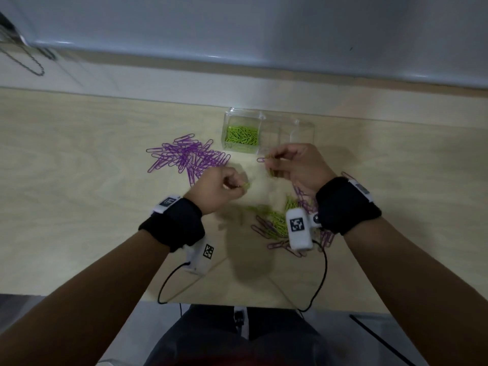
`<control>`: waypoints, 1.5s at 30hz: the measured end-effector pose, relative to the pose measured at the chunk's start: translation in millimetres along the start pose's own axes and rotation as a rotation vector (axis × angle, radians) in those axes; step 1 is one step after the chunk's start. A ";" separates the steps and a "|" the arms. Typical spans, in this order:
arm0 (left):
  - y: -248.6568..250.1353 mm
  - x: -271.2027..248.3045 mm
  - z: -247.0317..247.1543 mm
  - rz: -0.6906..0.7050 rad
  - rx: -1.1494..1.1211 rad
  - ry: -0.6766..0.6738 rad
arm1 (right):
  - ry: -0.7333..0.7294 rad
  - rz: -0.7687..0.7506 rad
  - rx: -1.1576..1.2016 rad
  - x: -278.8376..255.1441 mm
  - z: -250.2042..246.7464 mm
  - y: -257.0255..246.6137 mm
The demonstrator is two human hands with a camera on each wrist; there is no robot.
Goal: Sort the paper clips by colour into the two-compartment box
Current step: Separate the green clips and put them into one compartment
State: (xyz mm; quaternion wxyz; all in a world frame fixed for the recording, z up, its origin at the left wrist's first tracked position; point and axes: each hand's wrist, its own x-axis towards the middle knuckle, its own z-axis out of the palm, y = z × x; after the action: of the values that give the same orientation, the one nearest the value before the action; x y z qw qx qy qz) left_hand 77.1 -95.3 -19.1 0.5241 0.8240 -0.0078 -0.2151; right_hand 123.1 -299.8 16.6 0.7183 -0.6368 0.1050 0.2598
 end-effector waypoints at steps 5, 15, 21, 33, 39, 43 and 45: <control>40.8 19.0 -33.3 0.067 -0.177 0.246 | 0.084 -0.171 0.072 40.8 38.2 -40.0; 48.6 97.3 -26.9 0.084 0.213 0.378 | 0.241 -0.208 -0.413 53.5 10.9 -16.1; 32.9 72.4 -12.4 0.269 0.568 0.206 | -0.022 -0.099 -1.009 -30.3 -24.2 17.1; -26.8 -19.1 64.3 0.384 0.620 -0.267 | -0.057 -0.090 -1.262 -84.6 -10.1 104.8; -35.6 -25.0 56.2 0.414 0.490 -0.169 | -0.074 -0.154 -1.109 -91.5 -32.7 106.9; -33.5 -28.6 46.7 0.355 0.359 -0.091 | -0.022 -0.166 -1.120 -86.9 -30.9 100.7; -27.2 -28.4 42.2 0.244 0.217 0.007 | -0.023 -0.153 -1.217 -83.8 -23.5 101.2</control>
State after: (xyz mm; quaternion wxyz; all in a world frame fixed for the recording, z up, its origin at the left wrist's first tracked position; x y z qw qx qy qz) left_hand 30.3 -112.6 -48.0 0.4543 0.8694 -0.1291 -0.1451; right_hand 5.4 -337.2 -34.1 0.2435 -0.9357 -0.1159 0.2276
